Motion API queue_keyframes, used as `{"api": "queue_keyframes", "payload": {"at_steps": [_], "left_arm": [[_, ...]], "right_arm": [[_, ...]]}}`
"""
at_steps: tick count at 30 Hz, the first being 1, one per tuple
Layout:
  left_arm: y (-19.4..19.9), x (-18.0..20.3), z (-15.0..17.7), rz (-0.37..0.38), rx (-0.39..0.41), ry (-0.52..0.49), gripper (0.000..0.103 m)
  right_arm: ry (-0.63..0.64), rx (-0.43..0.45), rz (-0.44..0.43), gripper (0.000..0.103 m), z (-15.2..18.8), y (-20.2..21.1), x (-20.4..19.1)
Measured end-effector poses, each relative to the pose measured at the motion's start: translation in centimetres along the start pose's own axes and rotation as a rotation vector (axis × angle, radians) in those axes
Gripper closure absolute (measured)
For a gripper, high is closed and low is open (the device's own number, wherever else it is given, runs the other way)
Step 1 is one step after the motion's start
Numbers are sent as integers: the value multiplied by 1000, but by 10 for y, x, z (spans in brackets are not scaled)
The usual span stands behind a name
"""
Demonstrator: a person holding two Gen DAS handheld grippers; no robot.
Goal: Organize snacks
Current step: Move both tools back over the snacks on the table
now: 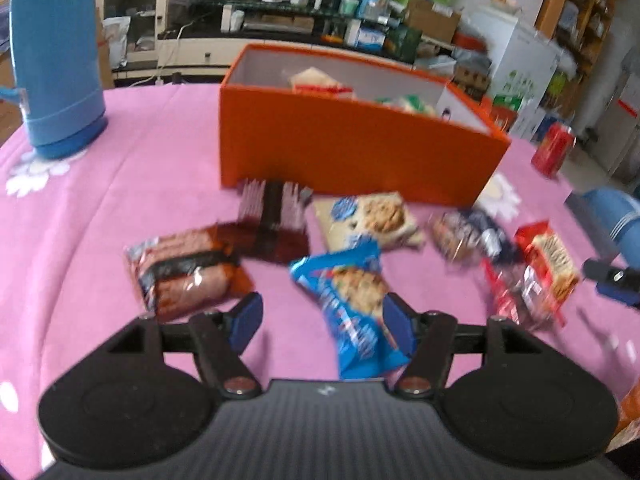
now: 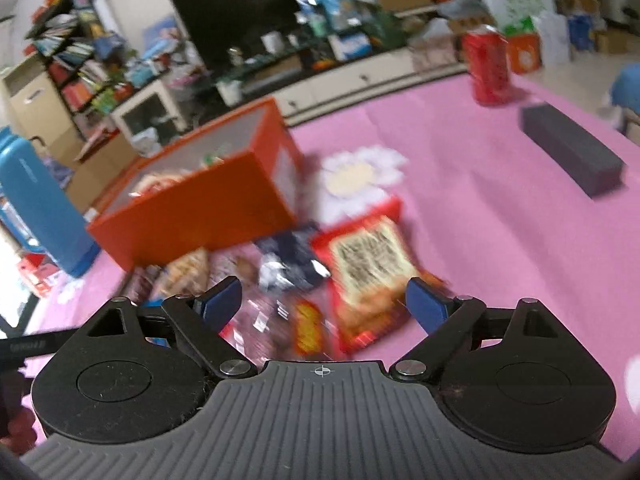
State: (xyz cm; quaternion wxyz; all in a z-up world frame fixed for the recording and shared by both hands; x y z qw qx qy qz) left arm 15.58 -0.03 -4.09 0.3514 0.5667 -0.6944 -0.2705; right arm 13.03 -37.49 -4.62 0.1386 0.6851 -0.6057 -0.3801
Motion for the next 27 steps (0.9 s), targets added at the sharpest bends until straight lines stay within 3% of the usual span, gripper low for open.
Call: {"api": "queue_keyframes", "payload": {"at_steps": [6, 14, 21, 23, 27], "left_arm": [[-1, -14, -4, -20, 2, 35, 38], [-7, -20, -8, -9, -7, 39, 37], [1, -42, -3, -14, -12, 65, 37], [5, -46, -3, -10, -1, 67, 37], [6, -35, -12, 34, 4, 66, 37]], "right_arm": [[125, -34, -104, 24, 7, -11, -48], [227, -157, -54, 24, 23, -48, -80], [276, -205, -237, 15, 58, -30, -129], [304, -200, -244, 17, 65, -25, -138], [308, -86, -150, 18, 50, -14, -129]]}}
Point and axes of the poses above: each gripper's, at about its wrist camera, not at the fingertips, and y roughly against the way its jaws point, x to its right, z to its underside, the point moved 9 cm from there along -y, roughly the way its jaws point, and after that the axes turned 5 degrees about -x, right-handed, at the moved point
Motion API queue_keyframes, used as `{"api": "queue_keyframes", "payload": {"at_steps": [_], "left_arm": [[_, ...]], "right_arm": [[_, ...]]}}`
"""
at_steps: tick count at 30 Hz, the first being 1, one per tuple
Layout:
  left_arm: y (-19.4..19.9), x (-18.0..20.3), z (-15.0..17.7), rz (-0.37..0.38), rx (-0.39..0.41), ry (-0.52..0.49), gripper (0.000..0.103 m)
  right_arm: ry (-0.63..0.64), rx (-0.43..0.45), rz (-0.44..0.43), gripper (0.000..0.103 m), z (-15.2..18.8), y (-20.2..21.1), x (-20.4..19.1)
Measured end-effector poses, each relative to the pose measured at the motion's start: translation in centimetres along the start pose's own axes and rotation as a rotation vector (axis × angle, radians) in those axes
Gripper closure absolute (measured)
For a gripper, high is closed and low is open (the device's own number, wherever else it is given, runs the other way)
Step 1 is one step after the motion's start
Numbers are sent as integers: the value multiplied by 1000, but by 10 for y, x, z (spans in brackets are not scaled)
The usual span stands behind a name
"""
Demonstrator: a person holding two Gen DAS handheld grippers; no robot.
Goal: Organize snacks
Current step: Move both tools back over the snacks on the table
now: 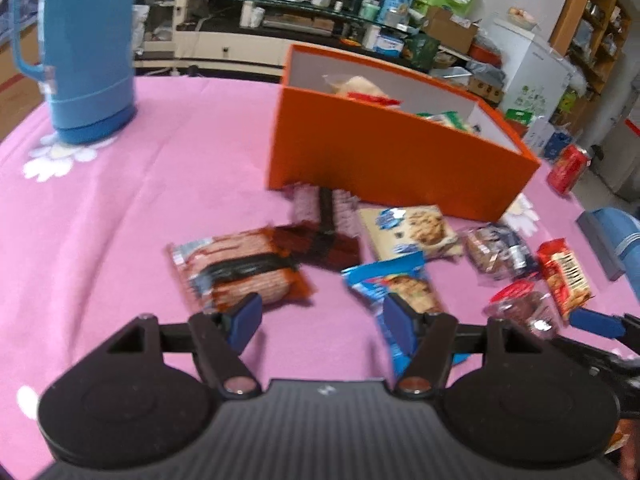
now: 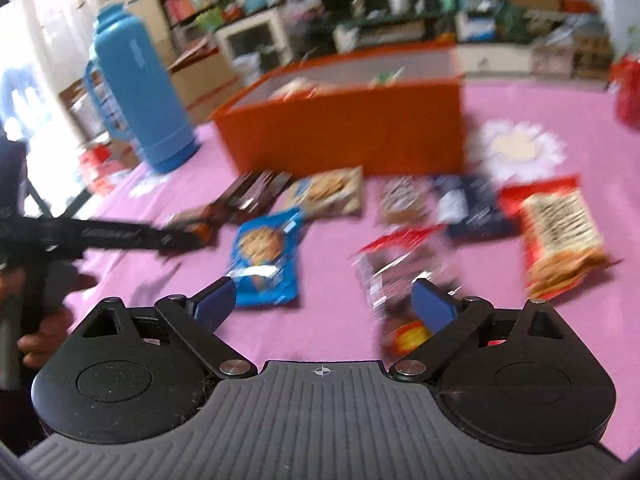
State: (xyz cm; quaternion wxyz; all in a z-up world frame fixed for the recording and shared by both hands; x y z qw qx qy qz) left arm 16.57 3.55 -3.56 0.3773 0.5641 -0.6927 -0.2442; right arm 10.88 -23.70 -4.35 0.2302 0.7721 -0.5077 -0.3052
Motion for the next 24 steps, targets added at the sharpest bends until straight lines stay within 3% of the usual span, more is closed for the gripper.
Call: {"api": "queue_keyframes", "payload": {"at_steps": [4, 9, 15, 20, 22, 24], "left_arm": [[-16, 30, -8, 37, -35, -46, 37], [-49, 57, -3, 39, -106, -86, 36], [-66, 65, -2, -48, -94, -127, 36], [-58, 60, 8, -80, -92, -209, 41], [-50, 53, 16, -81, -99, -229, 41], [-41, 45, 25, -99, -106, -260, 41]], "right_arm": [[79, -22, 96, 18, -12, -12, 11], [96, -104, 108, 18, -3, -36, 21], [63, -138, 99, 21, 5, -51, 28], [94, -133, 130, 39, 7, -51, 28], [94, -128, 137, 54, 7, -48, 28], [85, -132, 123, 55, 12, -42, 27]]}}
Point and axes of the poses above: each gripper's, at about its wrist camera, not at the fingertips, and y roughly against the way its jaws point, x to its right, z to its underside, the point moved 9 cm from there along -y, roughly the way its jaws point, and after that the axes turned 5 degrees about -x, right-handed, at the moved point
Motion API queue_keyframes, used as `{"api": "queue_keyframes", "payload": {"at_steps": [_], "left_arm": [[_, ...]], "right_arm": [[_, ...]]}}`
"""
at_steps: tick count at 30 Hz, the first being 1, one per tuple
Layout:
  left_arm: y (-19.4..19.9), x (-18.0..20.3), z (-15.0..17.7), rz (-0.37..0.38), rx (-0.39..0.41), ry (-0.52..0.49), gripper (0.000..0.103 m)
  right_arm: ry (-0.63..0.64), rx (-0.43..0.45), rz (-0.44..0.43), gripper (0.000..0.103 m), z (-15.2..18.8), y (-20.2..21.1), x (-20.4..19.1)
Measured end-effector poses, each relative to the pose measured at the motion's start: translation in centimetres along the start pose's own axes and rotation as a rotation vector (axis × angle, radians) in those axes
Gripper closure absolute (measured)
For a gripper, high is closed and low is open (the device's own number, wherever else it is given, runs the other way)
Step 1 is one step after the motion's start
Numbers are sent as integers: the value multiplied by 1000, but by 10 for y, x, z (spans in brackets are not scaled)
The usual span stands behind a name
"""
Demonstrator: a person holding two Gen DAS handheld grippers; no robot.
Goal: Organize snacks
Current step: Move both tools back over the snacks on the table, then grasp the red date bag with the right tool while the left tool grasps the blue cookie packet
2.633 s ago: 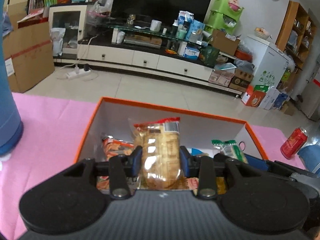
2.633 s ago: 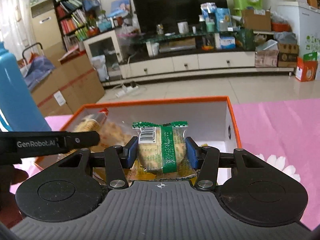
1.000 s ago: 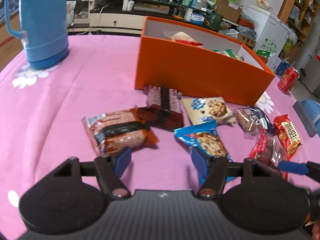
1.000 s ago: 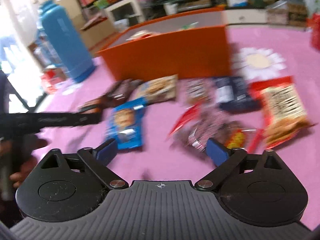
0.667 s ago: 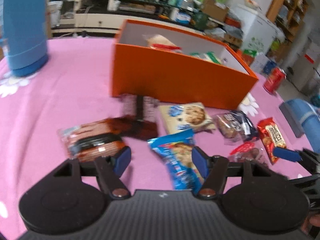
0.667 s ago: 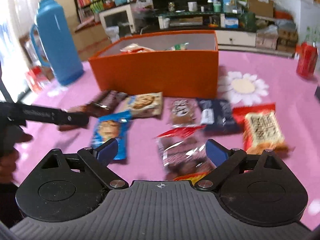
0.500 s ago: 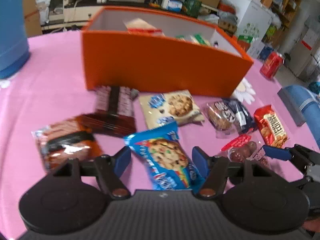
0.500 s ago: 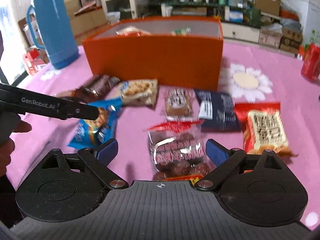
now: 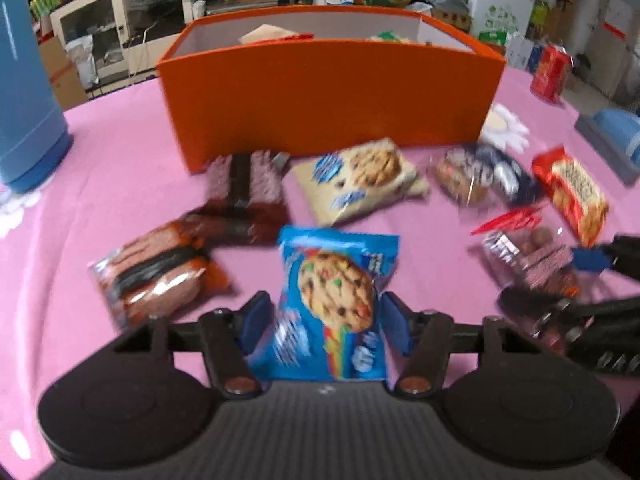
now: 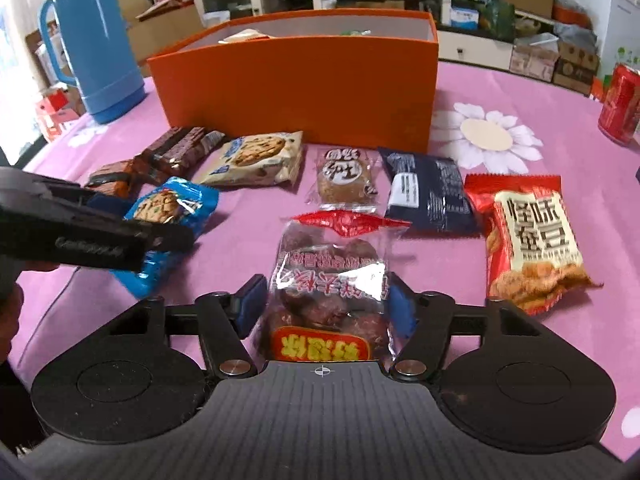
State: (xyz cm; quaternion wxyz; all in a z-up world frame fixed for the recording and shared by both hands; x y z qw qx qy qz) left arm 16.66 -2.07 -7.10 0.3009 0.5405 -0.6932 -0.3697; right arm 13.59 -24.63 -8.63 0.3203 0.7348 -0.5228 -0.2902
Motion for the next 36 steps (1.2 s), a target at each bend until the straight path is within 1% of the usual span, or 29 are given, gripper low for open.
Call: {"api": "queue_keyframes", "payload": {"at_steps": [1, 3, 4, 5, 8, 11, 12, 14, 16, 17, 20, 23, 24, 25, 28, 29, 30, 31, 32, 33, 36], "left_arm": [[4, -2, 7, -10, 0, -19, 41], [11, -6, 17, 6, -4, -25, 41], [14, -7, 21, 6, -3, -32, 40], [15, -8, 25, 2, 0, -35, 35], [15, -11, 25, 5, 1, -16, 34], [12, -9, 18, 22, 6, 11, 33], [10, -7, 15, 19, 2, 15, 31], [7, -4, 13, -1, 4, 4, 30], [6, -1, 12, -18, 10, -14, 29], [6, 0, 12, -17, 11, -17, 29], [6, -1, 12, -8, 11, -9, 29], [5, -1, 12, -11, 13, -7, 28], [5, -1, 12, -11, 13, -6, 28], [5, 0, 11, -11, 12, -5, 28], [5, 0, 11, -11, 16, -6, 28], [5, 0, 11, -11, 20, -8, 28], [4, 1, 10, -9, 27, -11, 28], [4, 1, 10, -7, 33, -15, 29], [4, 2, 10, 3, 41, -24, 39], [6, 4, 10, 18, 53, -35, 53], [10, 2, 12, 43, 57, -21, 54]], "right_arm": [[2, -3, -6, 55, 4, 3, -2], [23, -8, -8, 55, 14, 10, -9], [36, -8, -10, 52, 20, 13, -13], [47, -7, -9, 51, 23, 15, -16], [53, -6, -7, 45, 25, 15, -19], [-12, -15, -33, 33, 17, 12, -17], [-27, -18, -40, 27, 15, 9, -16], [-25, -25, -26, 21, 12, 5, -18], [2, -35, -18, 9, 13, 2, -22], [18, -38, -14, 9, 14, 0, -24], [86, -40, 35, 9, 17, -2, -29], [80, -44, 36, 9, 16, -1, -27], [69, -43, 36, 11, 15, -1, -25], [56, -41, 40, 15, 14, 0, -22], [29, -22, 33, 23, 12, 4, -17], [20, -22, 30, 23, 12, 3, -16], [25, -18, 35, 28, 12, 3, -16], [40, -15, 50, 41, 12, 3, -16], [65, -6, 67, 51, 12, 4, -17], [77, 10, 52, 62, 11, 6, -20], [84, 12, 53, 63, 11, 7, -21]]}}
Point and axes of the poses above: each gripper's, at about its wrist camera, not at the fingertips, and y roughly against the way its jaws point, x to its right, z to its underside, the point moved 9 cm from there along -y, roughly the way its jaws point, and after that the axes turned 5 degrees about -x, right-handed, at the moved point
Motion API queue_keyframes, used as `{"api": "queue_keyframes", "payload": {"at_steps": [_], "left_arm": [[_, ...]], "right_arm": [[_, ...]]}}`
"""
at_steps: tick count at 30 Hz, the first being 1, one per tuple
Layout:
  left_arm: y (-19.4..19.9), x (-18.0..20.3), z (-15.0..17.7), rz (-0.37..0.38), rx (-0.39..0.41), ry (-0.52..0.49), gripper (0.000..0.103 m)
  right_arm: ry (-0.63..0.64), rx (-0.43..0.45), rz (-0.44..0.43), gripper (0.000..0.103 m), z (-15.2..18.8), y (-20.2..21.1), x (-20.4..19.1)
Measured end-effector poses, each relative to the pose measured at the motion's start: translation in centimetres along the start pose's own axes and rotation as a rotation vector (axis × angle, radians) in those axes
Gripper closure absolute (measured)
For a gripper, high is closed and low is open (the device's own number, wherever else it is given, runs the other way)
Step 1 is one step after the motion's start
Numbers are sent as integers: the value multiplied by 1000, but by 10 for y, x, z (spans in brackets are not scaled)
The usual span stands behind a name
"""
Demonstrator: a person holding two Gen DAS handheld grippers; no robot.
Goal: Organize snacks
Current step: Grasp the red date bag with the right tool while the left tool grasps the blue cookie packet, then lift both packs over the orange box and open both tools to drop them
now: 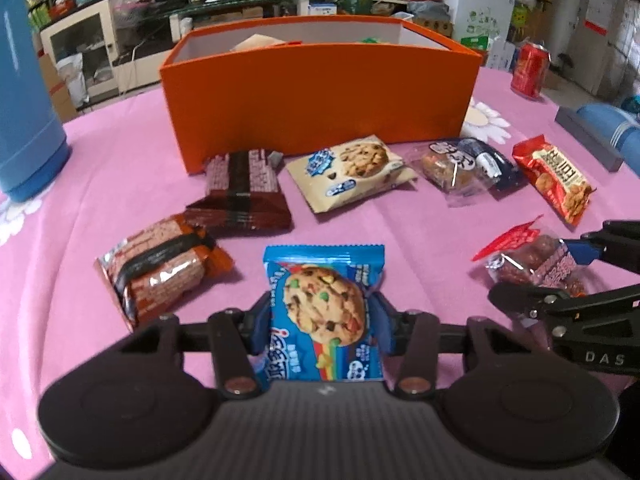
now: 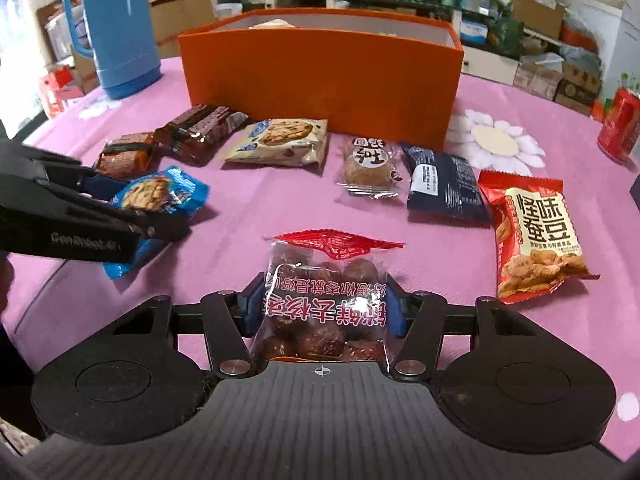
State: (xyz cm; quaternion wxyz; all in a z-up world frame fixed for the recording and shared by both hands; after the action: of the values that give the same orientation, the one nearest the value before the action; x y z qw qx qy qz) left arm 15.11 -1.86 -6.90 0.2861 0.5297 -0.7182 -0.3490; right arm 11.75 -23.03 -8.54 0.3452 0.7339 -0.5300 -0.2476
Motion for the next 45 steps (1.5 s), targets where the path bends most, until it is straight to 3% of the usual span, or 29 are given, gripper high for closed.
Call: {"api": "queue_keyframes", "payload": {"at_steps": [5, 11, 14, 17, 19, 20, 21, 23, 27, 32, 36, 40, 45], "left_arm": [[18, -14, 1, 78, 26, 91, 54], [9, -16, 5, 1, -4, 55, 54], [6, -11, 7, -53, -5, 3, 33], [6, -9, 9, -95, 5, -53, 33], [6, -11, 10, -79, 8, -39, 36], [6, -11, 10, -57, 3, -30, 50], [8, -13, 9, -34, -7, -5, 50], [20, -16, 2, 0, 11, 42, 51], [51, -23, -52, 40, 122, 73, 51], [53, -35, -156, 39, 252, 143, 51], [26, -43, -203, 51, 270, 223, 51], [-8, -55, -240, 28, 243, 273, 51], [-35, -53, -258, 73, 247, 315, 51]], "right_arm": [[-49, 52, -25, 63, -5, 15, 4], [-38, 27, 20, 63, -1, 6, 4], [-7, 13, 38, 58, 1, 0, 0], [-17, 8, 31, 51, 2, 2, 2], [-28, 1, 30, 48, 5, 1, 6], [-33, 4, 22, 49, 6, 1, 7], [-26, 7, 22, 62, 6, 2, 6], [-32, 12, 3, 63, 6, 6, 5], [-57, 128, -73, 64, -28, 39, 2], [-42, 318, -36, 64, -133, 59, 21], [-87, 412, 16, 64, -210, 39, 47], [-139, 442, 7, 64, -245, 8, 61], [-126, 372, 23, 64, -256, -35, 73]]}}
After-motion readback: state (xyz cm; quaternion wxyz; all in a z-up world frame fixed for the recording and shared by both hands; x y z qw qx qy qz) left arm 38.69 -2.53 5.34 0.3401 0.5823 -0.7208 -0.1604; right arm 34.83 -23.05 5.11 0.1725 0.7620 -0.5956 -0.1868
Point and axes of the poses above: each gripper's, at about its wrist camera, not at the fingertips, and y roughly against the way its jaws point, x to its right, z to its underside, the point moved 9 cm from there along -y, roughly the way its jaws point, and after that the axes turned 5 degrees about -x, right-handed, at the moved point
